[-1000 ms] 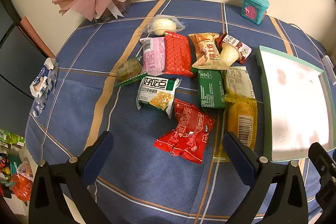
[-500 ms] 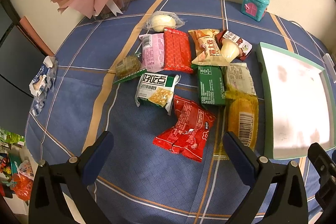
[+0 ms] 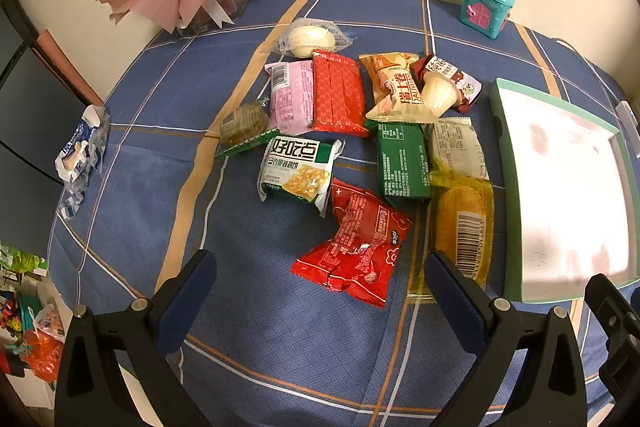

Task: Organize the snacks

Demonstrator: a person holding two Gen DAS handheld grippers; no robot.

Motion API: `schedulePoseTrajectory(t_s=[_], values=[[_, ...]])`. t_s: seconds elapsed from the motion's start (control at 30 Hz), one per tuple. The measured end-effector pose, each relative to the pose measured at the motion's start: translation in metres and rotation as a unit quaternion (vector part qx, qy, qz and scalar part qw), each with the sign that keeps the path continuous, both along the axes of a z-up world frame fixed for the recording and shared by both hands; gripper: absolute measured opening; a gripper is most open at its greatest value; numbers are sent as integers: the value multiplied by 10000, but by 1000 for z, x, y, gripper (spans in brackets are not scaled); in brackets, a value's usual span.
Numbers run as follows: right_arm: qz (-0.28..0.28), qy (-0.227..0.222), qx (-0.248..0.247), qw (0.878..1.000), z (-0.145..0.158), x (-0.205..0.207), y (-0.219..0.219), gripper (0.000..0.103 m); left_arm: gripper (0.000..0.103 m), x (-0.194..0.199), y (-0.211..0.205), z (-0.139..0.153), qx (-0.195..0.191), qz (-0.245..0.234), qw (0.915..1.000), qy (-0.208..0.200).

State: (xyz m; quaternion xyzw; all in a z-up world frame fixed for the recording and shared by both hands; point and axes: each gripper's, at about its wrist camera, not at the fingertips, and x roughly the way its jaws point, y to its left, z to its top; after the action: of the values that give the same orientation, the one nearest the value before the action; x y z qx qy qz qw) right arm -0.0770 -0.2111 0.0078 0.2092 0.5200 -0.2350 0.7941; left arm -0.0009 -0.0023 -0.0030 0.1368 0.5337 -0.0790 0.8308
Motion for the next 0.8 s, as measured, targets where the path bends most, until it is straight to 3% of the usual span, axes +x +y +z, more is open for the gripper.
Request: schedulePoseTrajectory(t_s=[0.8], values=[[4, 59, 26, 10000, -4, 0, 0, 103, 103, -3, 0, -5, 20, 6, 10000, 52]])
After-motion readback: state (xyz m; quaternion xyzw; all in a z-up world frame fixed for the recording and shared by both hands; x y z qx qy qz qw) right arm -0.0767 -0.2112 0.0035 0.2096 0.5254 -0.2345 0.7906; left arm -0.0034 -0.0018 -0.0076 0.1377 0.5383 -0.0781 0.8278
